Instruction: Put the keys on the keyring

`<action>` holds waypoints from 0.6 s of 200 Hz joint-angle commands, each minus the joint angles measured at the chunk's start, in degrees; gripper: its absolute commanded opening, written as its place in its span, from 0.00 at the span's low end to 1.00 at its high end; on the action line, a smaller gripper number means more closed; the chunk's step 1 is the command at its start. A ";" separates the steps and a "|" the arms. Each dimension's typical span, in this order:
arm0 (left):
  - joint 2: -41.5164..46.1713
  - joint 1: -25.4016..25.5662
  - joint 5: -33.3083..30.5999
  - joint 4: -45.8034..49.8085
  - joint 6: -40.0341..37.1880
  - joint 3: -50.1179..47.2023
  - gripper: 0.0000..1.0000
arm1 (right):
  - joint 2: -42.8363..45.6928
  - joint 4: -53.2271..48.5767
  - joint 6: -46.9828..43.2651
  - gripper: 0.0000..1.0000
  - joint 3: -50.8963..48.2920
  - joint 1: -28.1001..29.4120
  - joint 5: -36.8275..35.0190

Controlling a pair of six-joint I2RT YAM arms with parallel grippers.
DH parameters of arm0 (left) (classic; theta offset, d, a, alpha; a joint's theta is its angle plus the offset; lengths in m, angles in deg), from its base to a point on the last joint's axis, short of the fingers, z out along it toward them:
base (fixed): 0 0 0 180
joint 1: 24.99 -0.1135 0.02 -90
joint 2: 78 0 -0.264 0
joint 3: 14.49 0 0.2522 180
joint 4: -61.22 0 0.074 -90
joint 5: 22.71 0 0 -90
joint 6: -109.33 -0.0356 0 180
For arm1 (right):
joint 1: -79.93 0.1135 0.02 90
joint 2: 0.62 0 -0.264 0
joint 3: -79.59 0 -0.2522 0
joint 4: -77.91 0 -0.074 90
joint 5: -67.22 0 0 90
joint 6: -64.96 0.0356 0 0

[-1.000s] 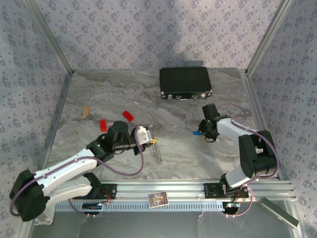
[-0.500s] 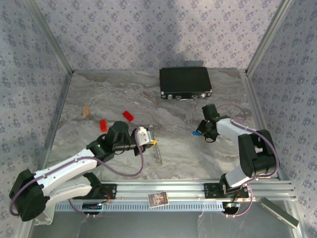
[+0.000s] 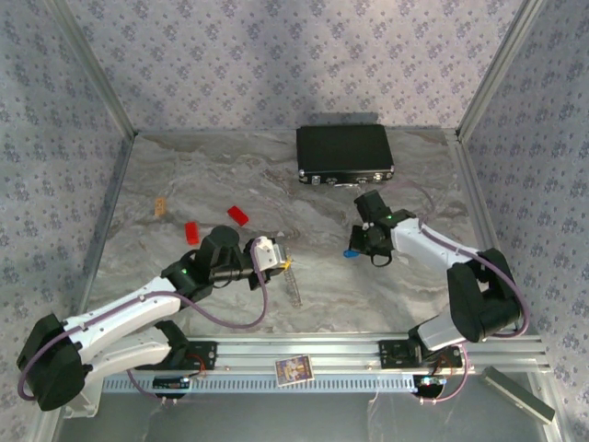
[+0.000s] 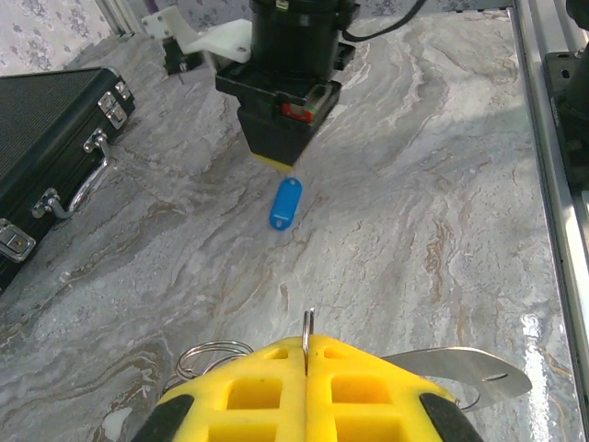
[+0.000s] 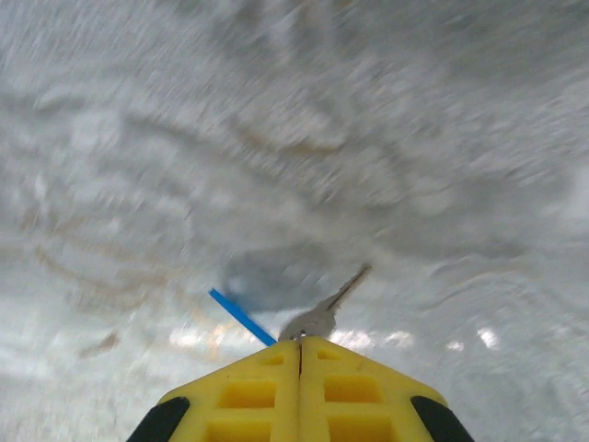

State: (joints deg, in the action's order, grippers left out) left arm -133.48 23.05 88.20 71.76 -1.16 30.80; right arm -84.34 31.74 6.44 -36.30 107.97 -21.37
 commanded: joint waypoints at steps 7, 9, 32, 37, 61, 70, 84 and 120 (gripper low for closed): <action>1.77 0.37 -1.84 -3.46 -0.95 -0.74 0.00 | -0.05 -7.55 -4.47 0.00 1.97 5.36 3.61; 1.78 0.39 -1.97 -3.59 -1.00 -0.83 0.00 | -0.15 -7.73 -4.56 0.00 2.11 5.76 3.67; 2.44 0.40 -3.07 -4.07 -1.65 -1.23 0.00 | -2.63 -8.21 -5.15 0.00 2.56 9.51 4.71; 2.56 0.40 -3.22 -4.07 -1.74 -1.37 0.00 | -3.01 -8.13 -5.27 0.00 2.52 9.99 4.88; 2.97 0.39 -3.42 -4.15 -2.09 -1.53 0.00 | -4.31 -5.39 -5.82 0.00 1.96 10.89 7.77; 3.18 0.40 -3.60 -4.43 -2.10 -1.71 0.00 | -4.98 -4.74 -5.82 0.00 2.21 11.04 8.24; 3.38 0.39 -3.65 -4.62 -2.10 -1.91 0.00 | -6.35 -4.50 -5.82 0.00 2.66 11.21 8.60; 3.70 0.40 -3.43 -4.55 -2.18 -1.82 0.00 | -8.59 -4.84 -6.08 0.00 3.40 11.34 9.09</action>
State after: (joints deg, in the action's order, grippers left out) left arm -131.23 23.05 84.55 70.14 -2.28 28.81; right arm -91.59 27.85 1.42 -34.68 118.87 -13.68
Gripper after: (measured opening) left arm 0.046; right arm 0.052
